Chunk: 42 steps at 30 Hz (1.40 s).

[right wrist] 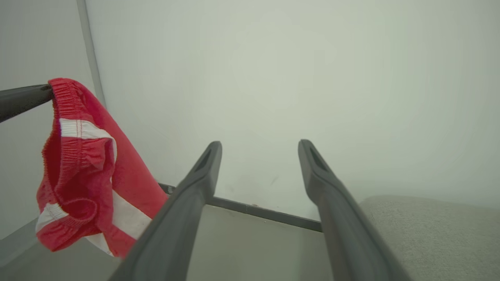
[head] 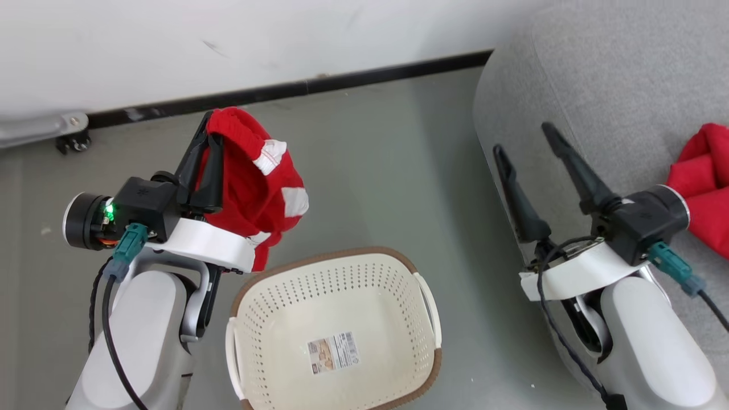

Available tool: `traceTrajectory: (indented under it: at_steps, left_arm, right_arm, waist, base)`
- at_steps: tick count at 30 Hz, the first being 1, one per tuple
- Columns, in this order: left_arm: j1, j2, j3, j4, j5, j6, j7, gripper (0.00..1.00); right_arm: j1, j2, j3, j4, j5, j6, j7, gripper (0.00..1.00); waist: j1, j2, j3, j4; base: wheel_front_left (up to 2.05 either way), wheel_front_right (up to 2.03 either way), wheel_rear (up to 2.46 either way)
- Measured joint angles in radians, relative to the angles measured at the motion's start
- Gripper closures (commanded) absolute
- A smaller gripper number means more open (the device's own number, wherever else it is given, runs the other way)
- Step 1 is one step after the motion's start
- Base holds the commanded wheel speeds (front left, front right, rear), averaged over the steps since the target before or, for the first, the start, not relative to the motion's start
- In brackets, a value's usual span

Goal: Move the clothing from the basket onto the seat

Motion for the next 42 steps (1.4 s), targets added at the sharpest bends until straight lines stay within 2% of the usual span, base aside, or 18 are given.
traceTrajectory:
  at_steps: [12,20,28,42]
  left_arm:
    - [0.002,0.005,-0.013,-0.038,-0.008,-0.029,0.000,1.00]
    - [0.001,-0.003,-0.043,-0.068,-0.008,-0.046,0.014,1.00]
    - [0.001,-0.019,-0.071,-0.098,-0.010,-0.070,0.043,1.00]
    - [-0.020,-0.039,-0.104,-0.146,-0.023,-0.096,0.095,1.00]
  right_arm:
    - [0.044,-0.066,0.123,0.041,0.018,0.000,0.062,0.00]
    - [0.083,-0.087,0.239,0.063,0.041,0.000,0.104,0.00]
    - [0.097,-0.082,0.359,0.086,0.074,0.000,0.122,0.00]
    - [0.075,-0.081,0.418,0.140,0.113,0.000,0.132,0.00]
  waist:
    - [0.0000,0.0000,-0.127,0.041]
    - [0.0000,0.0000,-0.196,0.057]
    - [0.0000,0.0000,-0.248,0.068]
    - [0.0000,0.0000,-0.289,0.089]
  base:
    - [0.00,0.00,0.00]
    - [0.00,0.00,0.00]
    - [0.00,0.00,0.00]
    - [0.00,0.00,0.00]
